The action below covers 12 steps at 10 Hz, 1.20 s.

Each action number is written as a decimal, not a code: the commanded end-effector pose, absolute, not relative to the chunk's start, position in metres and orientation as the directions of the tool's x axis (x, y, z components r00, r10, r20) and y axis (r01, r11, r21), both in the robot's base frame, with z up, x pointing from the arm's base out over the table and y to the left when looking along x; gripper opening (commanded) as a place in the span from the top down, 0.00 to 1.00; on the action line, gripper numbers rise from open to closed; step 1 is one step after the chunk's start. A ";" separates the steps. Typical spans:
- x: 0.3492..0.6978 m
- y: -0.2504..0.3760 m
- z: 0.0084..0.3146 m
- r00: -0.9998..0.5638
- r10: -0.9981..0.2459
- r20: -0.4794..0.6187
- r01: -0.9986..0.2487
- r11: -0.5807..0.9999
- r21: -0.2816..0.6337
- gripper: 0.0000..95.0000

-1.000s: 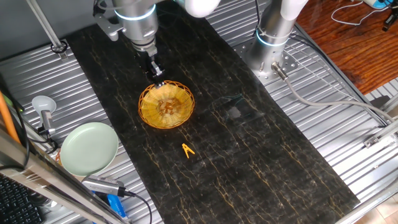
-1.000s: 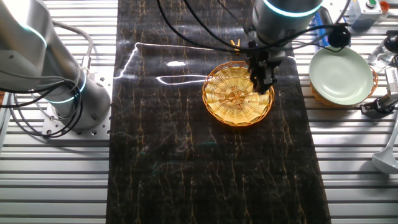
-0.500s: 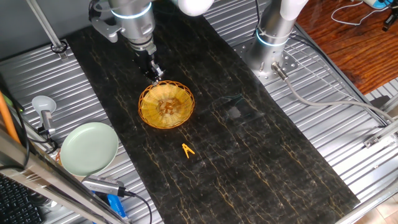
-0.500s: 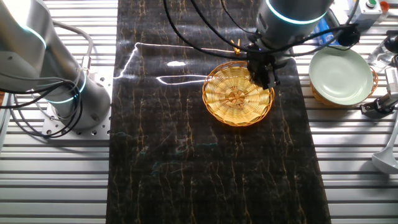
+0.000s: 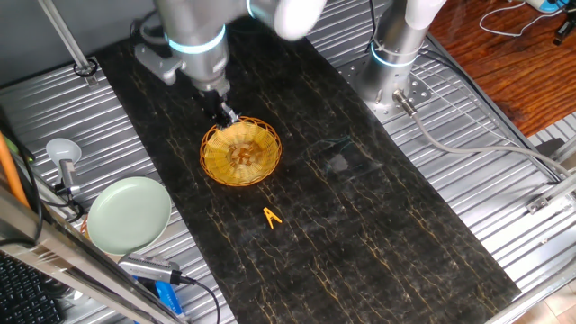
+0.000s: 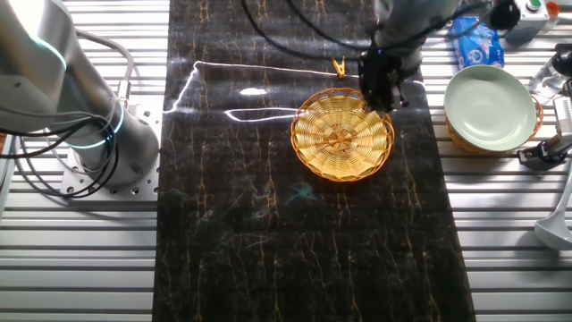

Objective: Use a clamp

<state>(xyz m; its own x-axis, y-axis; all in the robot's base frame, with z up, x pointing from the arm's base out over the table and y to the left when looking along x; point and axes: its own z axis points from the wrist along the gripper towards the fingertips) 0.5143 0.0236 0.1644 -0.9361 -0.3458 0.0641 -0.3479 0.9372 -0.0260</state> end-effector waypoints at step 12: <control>0.513 0.023 0.162 -0.916 -0.393 0.082 -0.398 0.914 -0.074 1.00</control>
<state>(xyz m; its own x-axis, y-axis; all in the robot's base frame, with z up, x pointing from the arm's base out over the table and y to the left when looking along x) 0.5119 0.0227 0.1626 -0.9477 -0.3113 0.0710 -0.3164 0.9454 -0.0786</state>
